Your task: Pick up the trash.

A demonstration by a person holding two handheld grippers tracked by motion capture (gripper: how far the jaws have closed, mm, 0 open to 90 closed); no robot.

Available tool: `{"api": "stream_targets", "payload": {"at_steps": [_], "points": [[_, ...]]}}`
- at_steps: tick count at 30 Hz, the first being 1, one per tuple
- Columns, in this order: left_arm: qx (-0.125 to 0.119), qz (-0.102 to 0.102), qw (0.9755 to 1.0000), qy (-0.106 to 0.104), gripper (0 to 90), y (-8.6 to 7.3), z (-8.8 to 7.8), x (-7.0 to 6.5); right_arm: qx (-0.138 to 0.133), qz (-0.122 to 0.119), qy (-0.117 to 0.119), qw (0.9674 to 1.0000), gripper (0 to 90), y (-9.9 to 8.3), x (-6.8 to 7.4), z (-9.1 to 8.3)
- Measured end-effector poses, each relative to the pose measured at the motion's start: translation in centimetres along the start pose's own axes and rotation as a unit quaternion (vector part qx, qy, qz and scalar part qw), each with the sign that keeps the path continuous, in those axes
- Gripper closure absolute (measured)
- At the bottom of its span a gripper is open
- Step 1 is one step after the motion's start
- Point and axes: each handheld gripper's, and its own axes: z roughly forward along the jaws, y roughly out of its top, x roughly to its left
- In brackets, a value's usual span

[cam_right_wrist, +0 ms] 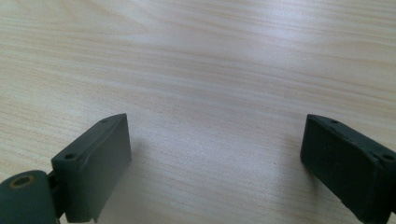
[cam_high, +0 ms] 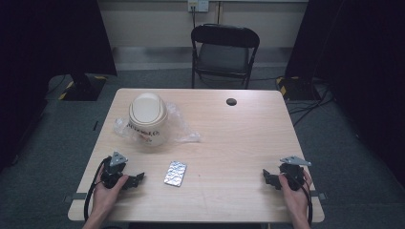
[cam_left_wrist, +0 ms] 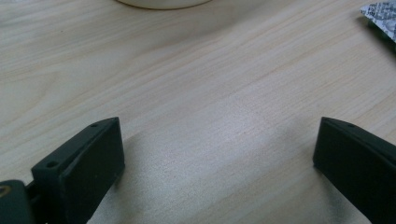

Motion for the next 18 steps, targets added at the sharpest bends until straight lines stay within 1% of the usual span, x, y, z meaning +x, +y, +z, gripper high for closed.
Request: {"api": "stream_targets", "payload": {"at_steps": [2, 4, 8, 9, 10, 11, 14, 15, 18], "points": [[-0.003, -0.002, 1.0000, 0.004, 5.1, -0.01, -0.06, 0.08, -0.001, 0.002, -0.002, 1.0000, 8.3, -0.02, 0.08, -0.02], [-0.004, -0.005, 1.0000, 0.004, 6.5, -0.02, -0.07, 0.17, 0.001, 0.000, -0.001, 1.0000, 8.3, -0.07, 0.21, -0.09], [-0.008, -0.010, 0.9999, 0.008, 10.3, 0.01, -0.07, 0.23, 0.001, 0.000, 0.003, 1.0000, 8.3, -0.08, 0.41, -0.13], [-0.008, -0.010, 0.9998, 0.015, 12.1, 0.03, -0.19, 0.34, 0.001, 0.001, 0.003, 1.0000, 8.3, -0.08, 0.42, -0.13], [-0.013, -0.018, 0.9996, 0.015, 14.6, 0.01, -0.20, 0.35, 0.001, 0.001, 0.002, 1.0000, 8.3, -0.09, 0.42, -0.13], [-0.014, -0.020, 0.9996, 0.013, 16.1, 0.01, -0.25, 0.45, 0.001, 0.000, 0.002, 1.0000, 8.3, -0.09, 0.41, -0.12], [-0.008, -0.015, 0.9998, 0.009, 16.0, -0.01, -0.40, 0.45, 0.001, 0.000, 0.002, 1.0000, 8.3, -0.08, 0.42, -0.13], [-0.005, -0.011, 0.9999, 0.007, 16.1, -0.02, -0.48, 0.44, 0.001, 0.000, 0.002, 1.0000, 8.3, -0.09, 0.41, -0.13], [-0.010, -0.008, 0.9999, 0.002, 16.1, 0.02, -0.69, 0.28, 0.001, 0.000, 0.002, 1.0000, 8.3, -0.09, 0.41, -0.12]]}}
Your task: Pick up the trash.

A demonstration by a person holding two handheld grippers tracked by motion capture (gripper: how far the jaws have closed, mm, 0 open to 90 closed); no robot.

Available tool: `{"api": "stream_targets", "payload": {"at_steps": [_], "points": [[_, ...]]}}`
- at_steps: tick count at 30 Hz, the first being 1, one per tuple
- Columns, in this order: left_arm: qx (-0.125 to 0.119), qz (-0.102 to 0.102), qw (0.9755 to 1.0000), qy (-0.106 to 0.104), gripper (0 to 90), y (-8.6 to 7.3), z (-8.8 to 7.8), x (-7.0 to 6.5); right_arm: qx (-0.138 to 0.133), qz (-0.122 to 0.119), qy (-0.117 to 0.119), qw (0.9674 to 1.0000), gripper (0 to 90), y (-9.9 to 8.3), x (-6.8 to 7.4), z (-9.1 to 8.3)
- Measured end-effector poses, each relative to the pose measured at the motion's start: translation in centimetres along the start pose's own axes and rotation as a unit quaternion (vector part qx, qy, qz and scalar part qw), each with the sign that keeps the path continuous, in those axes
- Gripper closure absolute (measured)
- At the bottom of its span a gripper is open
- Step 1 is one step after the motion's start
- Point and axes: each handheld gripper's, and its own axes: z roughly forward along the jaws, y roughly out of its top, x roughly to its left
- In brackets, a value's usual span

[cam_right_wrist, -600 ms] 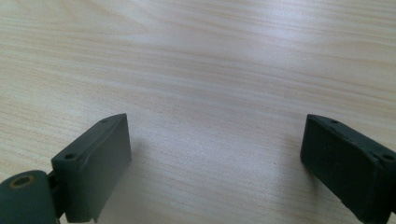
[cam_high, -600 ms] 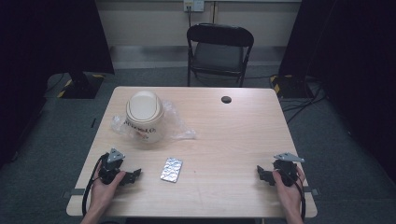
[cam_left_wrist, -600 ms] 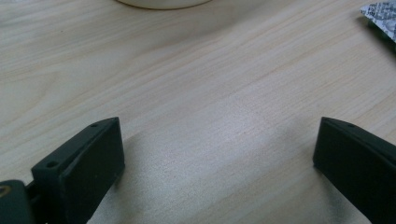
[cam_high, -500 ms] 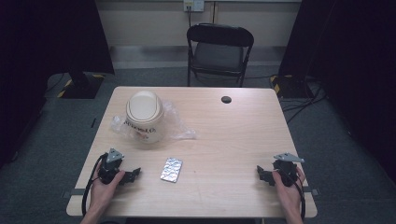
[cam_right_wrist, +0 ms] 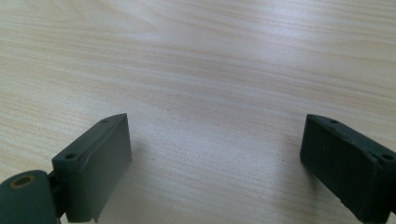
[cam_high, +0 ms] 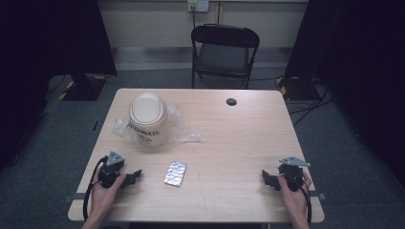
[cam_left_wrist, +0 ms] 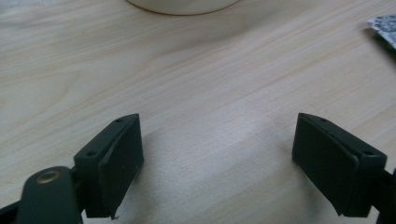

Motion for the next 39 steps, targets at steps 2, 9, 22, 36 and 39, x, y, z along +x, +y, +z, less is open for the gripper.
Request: {"api": "stream_targets", "payload": {"at_steps": [2, 9, 22, 36, 39], "points": [[-0.011, -0.004, 0.9999, -0.009, 16.2, 0.1, -0.3, -0.1, 0.000, 0.000, 0.000, 1.0000, 8.3, 0.0, 0.0, 0.0], [-0.027, 0.000, 0.9992, -0.030, 16.6, 1.1, -1.0, -0.4, 0.000, 0.000, 0.001, 1.0000, 8.1, 0.0, 0.0, 0.0], [-0.054, 0.003, 0.9968, -0.059, 17.1, 3.1, -1.2, -0.7, 0.000, 0.000, 0.001, 1.0000, 8.1, 0.0, 0.0, 0.0], [-0.073, 0.022, 0.9940, -0.079, 17.6, 6.1, -1.1, -1.0, 0.000, 0.000, 0.001, 1.0000, 8.1, 0.0, 0.0, 0.0], [-0.074, 0.022, 0.9939, -0.079, 17.6, 6.5, -1.1, -0.8, 0.000, 0.000, 0.001, 1.0000, 8.1, 0.0, 0.0, 0.0]]}}
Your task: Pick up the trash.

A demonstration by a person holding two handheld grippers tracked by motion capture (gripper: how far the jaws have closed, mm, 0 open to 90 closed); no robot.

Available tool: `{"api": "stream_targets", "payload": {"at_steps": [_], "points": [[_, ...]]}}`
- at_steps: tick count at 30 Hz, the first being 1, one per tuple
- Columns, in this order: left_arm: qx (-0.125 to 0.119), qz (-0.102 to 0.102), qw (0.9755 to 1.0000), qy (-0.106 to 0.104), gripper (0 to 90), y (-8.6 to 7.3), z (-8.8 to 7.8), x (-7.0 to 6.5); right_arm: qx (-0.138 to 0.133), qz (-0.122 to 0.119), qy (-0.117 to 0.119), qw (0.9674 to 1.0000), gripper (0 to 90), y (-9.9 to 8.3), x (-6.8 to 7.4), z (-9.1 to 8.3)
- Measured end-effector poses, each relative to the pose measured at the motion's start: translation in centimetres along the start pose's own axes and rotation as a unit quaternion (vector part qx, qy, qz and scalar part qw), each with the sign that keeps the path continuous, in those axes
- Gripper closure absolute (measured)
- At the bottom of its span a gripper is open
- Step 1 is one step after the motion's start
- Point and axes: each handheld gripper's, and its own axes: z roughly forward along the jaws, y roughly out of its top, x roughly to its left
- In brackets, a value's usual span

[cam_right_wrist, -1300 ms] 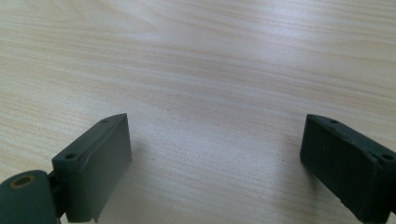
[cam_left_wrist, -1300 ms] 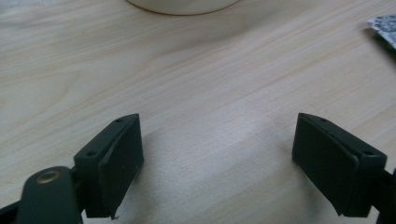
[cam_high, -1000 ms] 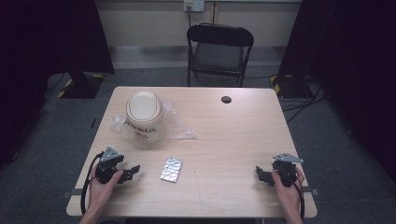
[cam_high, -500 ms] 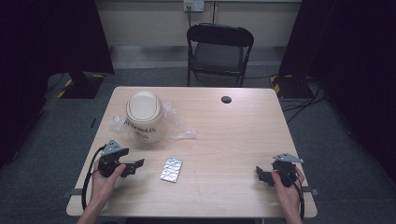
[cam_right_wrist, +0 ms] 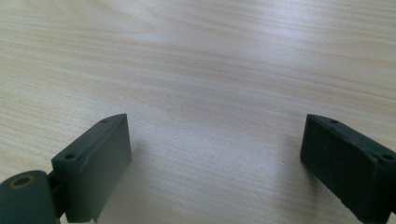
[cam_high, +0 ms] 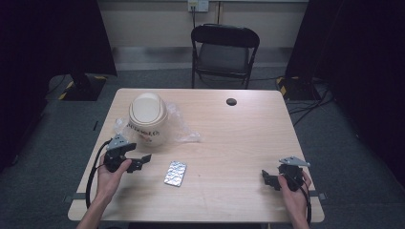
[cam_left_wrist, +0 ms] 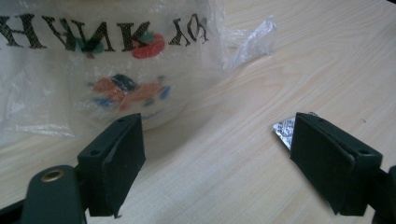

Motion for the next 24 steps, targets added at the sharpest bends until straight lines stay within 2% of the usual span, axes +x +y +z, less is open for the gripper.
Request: {"api": "stream_targets", "payload": {"at_steps": [4, 10, 12, 14, 19, 24], "points": [[-0.010, 0.010, 0.9999, 0.001, 17.7, 0.8, 0.1, 0.0, 0.000, 0.000, 0.001, 1.0000, 8.1, 0.0, 0.0, 0.0], [-0.012, 0.016, 0.9998, -0.006, 17.9, 1.9, 0.3, 0.1, 0.000, 0.000, 0.001, 1.0000, 8.1, 0.0, 0.0, 0.0], [-0.022, 0.014, 0.9996, -0.008, 17.9, 2.4, 0.4, 0.1, 0.000, 0.000, 0.000, 1.0000, 8.1, 0.0, 0.0, 0.0], [-0.018, 0.016, 0.9996, -0.011, 17.9, 2.6, 0.4, 0.2, 0.000, 0.000, 0.001, 1.0000, 8.1, 0.0, 0.0, 0.0], [-0.033, 0.017, 0.9992, -0.012, 17.9, 3.5, 0.5, 0.2, 0.000, 0.000, 0.000, 1.0000, 8.1, 0.0, 0.0, 0.0], [-0.029, 0.028, 0.9991, -0.012, 17.9, 4.4, 0.6, 0.3, 0.000, 0.000, 0.001, 1.0000, 8.1, 0.0, 0.0, 0.0]]}}
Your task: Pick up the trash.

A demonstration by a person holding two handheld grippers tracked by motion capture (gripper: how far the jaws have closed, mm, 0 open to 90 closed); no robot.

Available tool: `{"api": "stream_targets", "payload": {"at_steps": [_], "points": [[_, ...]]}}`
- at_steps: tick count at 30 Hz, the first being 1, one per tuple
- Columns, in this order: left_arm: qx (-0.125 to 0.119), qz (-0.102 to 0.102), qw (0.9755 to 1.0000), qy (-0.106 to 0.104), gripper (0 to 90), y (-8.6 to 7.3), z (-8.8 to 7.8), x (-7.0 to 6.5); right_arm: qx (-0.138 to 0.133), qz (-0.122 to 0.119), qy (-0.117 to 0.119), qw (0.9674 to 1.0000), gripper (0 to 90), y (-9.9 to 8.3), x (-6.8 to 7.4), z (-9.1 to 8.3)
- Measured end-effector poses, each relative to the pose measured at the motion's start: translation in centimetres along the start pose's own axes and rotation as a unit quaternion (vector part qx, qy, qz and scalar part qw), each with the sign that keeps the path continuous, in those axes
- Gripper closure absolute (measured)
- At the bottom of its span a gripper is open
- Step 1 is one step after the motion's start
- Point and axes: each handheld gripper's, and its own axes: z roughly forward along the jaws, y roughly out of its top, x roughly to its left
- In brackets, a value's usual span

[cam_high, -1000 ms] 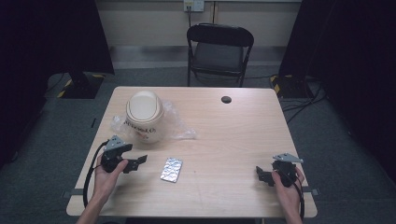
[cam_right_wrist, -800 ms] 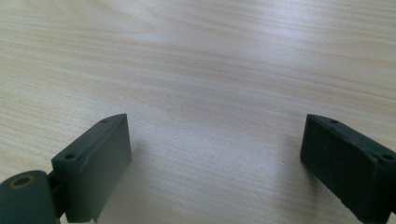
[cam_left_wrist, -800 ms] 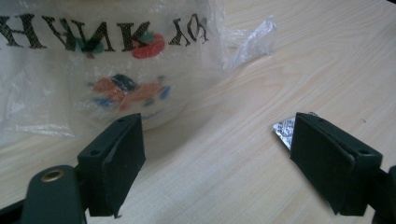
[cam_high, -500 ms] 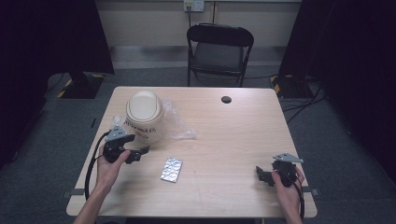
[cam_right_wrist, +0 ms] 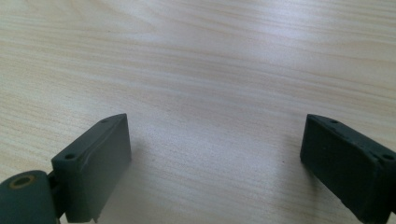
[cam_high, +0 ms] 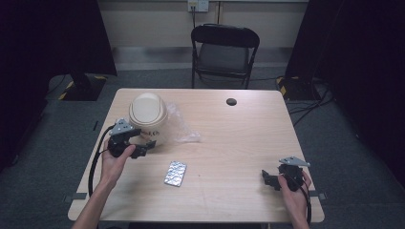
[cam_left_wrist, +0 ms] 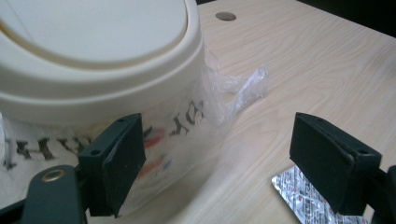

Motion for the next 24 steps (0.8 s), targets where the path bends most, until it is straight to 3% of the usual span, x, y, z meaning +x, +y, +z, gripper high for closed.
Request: {"api": "stream_targets", "payload": {"at_steps": [3, 9, 18, 24], "points": [[-0.012, -0.001, 0.9999, 0.000, 17.9, 0.6, 0.0, 0.1, 0.000, 0.000, 0.000, 1.0000, 8.1, 0.0, 0.0, 0.0], [-0.010, 0.017, 0.9998, -0.009, 17.8, 1.7, 0.3, 0.0, 0.000, 0.000, 0.000, 1.0000, 8.1, 0.0, 0.0, 0.0], [-0.016, 0.019, 0.9996, -0.015, 17.9, 3.1, 0.5, 0.0, 0.000, 0.000, -0.001, 1.0000, 8.1, 0.0, 0.0, 0.0], [-0.011, 0.032, 0.9994, -0.009, 17.9, 4.4, 0.8, -0.1, 0.000, 0.000, 0.000, 1.0000, 8.1, 0.0, 0.0, 0.0]]}}
